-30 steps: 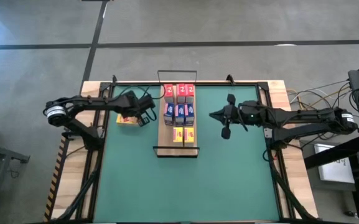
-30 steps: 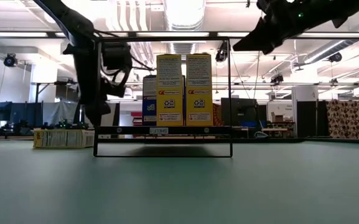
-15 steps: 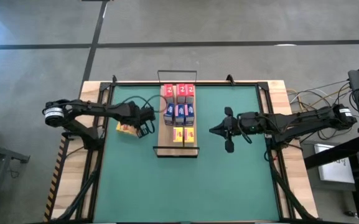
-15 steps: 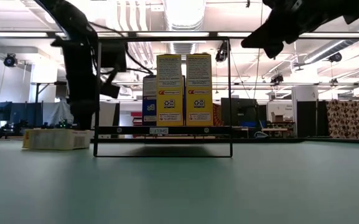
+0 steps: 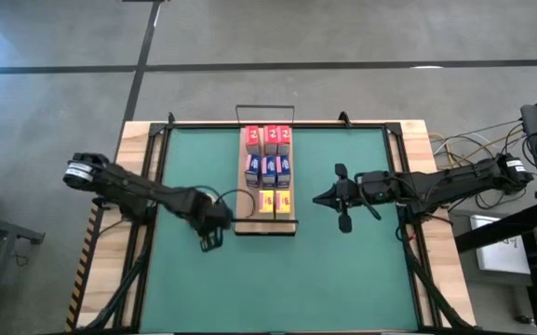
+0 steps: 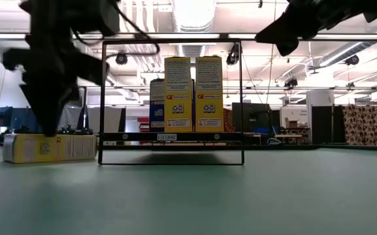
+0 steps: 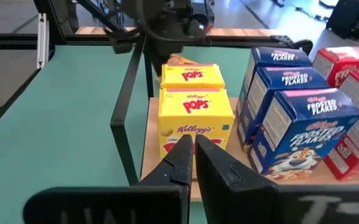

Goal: Stack cereal on shelf
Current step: Put the yellow cereal box on the shelf and align it with the other yellow cereal box

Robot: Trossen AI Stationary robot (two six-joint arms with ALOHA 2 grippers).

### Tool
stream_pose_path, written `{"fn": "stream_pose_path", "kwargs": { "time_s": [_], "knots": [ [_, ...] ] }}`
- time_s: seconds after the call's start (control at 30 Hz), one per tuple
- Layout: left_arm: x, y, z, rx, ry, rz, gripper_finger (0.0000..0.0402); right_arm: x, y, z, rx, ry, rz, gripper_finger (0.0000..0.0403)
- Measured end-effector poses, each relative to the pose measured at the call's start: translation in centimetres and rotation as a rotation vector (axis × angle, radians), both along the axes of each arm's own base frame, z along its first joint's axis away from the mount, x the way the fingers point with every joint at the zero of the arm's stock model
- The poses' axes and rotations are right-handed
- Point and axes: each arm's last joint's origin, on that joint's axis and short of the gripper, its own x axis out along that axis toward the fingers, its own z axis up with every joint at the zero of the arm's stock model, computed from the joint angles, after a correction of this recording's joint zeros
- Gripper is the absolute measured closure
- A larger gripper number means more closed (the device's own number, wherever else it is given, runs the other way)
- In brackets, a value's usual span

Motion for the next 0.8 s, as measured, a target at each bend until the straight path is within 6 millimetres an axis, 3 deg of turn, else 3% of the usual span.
{"fn": "stream_pose_path", "kwargs": {
  "time_s": [0.17, 0.37, 0.57, 0.8],
  "knots": [
    [0.3, -1.6, 1.8, 0.113, -0.031, -0.008, 0.0402, 0.1, 0.0, 0.3, -0.030, -0.028, 0.011, 0.0394],
    [-1.5, -0.6, 3.1, 0.410, 0.105, 0.090, 0.0402, 0.1, 0.0, 0.6, -0.042, -0.039, 0.015, 0.0394],
    [-2.7, 0.3, 1.4, 0.523, 0.150, 0.122, 0.0402, 0.1, 0.0, 0.6, -0.053, -0.040, 0.019, 0.0394],
    [-2.8, 0.3, -0.6, 0.452, 0.110, 0.148, 0.0402, 0.1, 0.0, 0.6, -0.051, -0.040, 0.018, 0.0394]
  ]
}}
